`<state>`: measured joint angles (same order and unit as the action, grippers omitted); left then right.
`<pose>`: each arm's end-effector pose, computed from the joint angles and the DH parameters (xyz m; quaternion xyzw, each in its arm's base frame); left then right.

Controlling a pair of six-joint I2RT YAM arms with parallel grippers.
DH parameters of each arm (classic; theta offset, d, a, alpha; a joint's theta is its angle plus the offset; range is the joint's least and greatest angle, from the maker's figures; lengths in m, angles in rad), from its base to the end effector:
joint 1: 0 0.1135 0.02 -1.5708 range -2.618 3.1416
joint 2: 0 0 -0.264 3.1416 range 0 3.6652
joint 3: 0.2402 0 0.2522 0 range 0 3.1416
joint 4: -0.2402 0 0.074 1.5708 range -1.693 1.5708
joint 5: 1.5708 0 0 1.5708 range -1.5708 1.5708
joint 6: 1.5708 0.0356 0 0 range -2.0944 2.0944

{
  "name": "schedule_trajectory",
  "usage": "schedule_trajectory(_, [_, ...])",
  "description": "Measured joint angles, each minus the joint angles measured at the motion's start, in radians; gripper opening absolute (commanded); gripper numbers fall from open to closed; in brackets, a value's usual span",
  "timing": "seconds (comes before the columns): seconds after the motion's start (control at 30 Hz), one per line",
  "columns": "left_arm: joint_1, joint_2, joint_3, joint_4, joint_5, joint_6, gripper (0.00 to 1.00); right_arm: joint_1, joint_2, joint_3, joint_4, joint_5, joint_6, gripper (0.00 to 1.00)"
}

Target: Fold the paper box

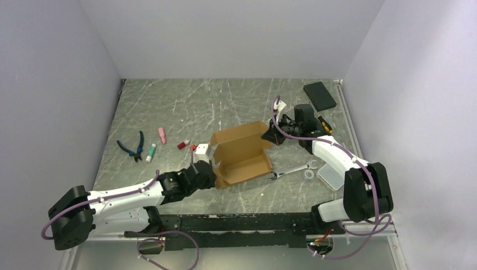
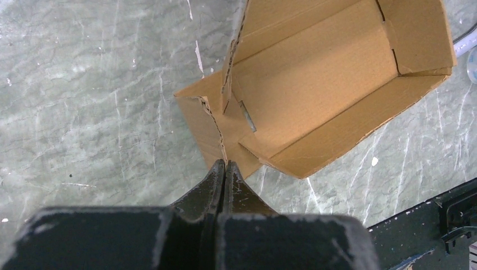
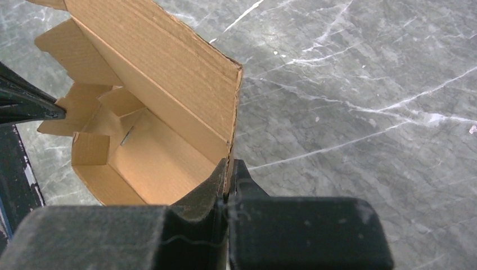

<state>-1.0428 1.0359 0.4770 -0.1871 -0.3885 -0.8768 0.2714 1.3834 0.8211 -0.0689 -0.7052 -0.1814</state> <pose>0.1142 -0.1690 0.1890 -0.0026 0.9023 -0.2207 0.3705 0.2748 0.1004 0.2334 -0.3402 0.7804 0.3267 0.4106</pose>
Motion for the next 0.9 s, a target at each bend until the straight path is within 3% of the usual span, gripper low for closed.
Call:
schedule_trajectory(0.6, [0.001,0.054,-0.006,0.073,0.079,0.141,0.00,0.002,0.011,0.000,0.011,0.024,0.007,0.00])
schedule_trajectory(0.9, [0.001,0.092,0.075,0.052,0.106,0.209,0.00,0.003,0.012,0.000,0.014,0.026,0.007,0.00])
